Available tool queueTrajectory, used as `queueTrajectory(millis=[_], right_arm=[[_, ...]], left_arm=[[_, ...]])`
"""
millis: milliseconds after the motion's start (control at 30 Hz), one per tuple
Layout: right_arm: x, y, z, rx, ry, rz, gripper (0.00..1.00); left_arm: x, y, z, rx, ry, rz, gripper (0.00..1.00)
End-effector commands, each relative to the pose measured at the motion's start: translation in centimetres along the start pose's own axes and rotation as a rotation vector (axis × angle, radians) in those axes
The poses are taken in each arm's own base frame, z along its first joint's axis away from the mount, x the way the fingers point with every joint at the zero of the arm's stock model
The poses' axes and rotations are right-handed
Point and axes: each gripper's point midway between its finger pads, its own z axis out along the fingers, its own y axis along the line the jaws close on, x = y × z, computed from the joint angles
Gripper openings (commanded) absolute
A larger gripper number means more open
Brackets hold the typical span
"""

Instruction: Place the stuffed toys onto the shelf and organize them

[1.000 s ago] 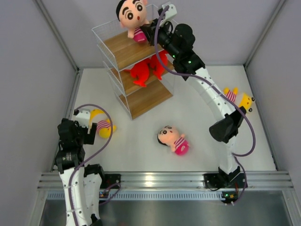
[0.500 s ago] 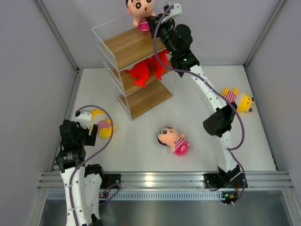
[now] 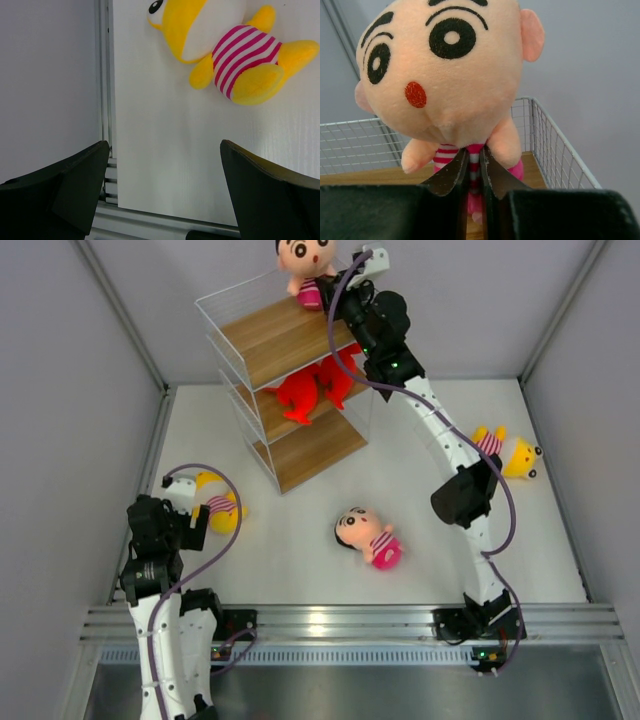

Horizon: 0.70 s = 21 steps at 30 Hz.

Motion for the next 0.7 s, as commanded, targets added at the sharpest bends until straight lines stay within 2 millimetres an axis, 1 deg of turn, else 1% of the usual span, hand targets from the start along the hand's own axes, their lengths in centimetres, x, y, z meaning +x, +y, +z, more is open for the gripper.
queueTrajectory(millis=[0,33,100,133,167,233,300,367,400,467,500,567,667], right_arm=[[-3.5,0.2,-0.1,-0.016,-0.075,-0.01,0.15],[-4.0,0.3,-0.2,-0.016,-0.08,-0.011,0.23],[-4.7,0.2,-0.4,-0.01,-0.09,-0.008,0.3],[-4.9,0.3,-0.5,-0.011,-0.093,-0.005,0.36],[-5.6,0.4,-0.7,-0.013,-0.102,-0.003,0.38],[-6.3,0.5,-0.9,-0.018,-0.112,-0.003,0.43],[-7.1,0.6,-1.3,-0.019,-0.121,-0.002,0.45],[-7.8,0.7,-1.6,-0.019,-0.126,-0.005,0.5],[-8.2,0.7,-1.7,-0.02,-0.129,-0.005,0.55],[-8.8,0.8,-2.0,-0.022,-0.135,-0.008,0.6],[-9.2,1.0,-2.1,-0.024,-0.141,-0.007,0.65],[-9.8,0.9,-2.4,-0.022,-0.149,-0.012,0.67],[-9.8,0.8,-2.5,-0.014,-0.142,-0.019,0.72]], left_arm=[[-0.1,-0.2,0.2,0.005,-0.01,-0.014,0.99],[-0.1,-0.2,0.2,0.006,-0.012,-0.013,0.99],[0.0,-0.3,0.2,0.009,-0.008,-0.013,0.99],[-0.1,-0.3,0.2,0.009,-0.009,-0.015,0.99],[-0.1,-0.3,0.2,0.007,-0.009,-0.017,0.99],[-0.2,-0.3,0.1,0.01,-0.015,-0.02,0.99],[-0.2,-0.3,0.1,0.01,-0.015,-0.025,0.99],[-0.2,-0.3,0.1,0.01,-0.015,-0.027,0.99],[-0.2,-0.3,0.1,0.01,-0.014,-0.027,0.99],[-0.2,-0.3,0.1,0.01,-0.017,-0.023,0.99],[-0.2,-0.3,0.1,0.008,-0.014,-0.022,0.99],[-0.1,-0.3,0.2,0.008,-0.012,-0.02,0.99],[-0.2,-0.2,0.1,0.005,-0.014,-0.02,0.99]])
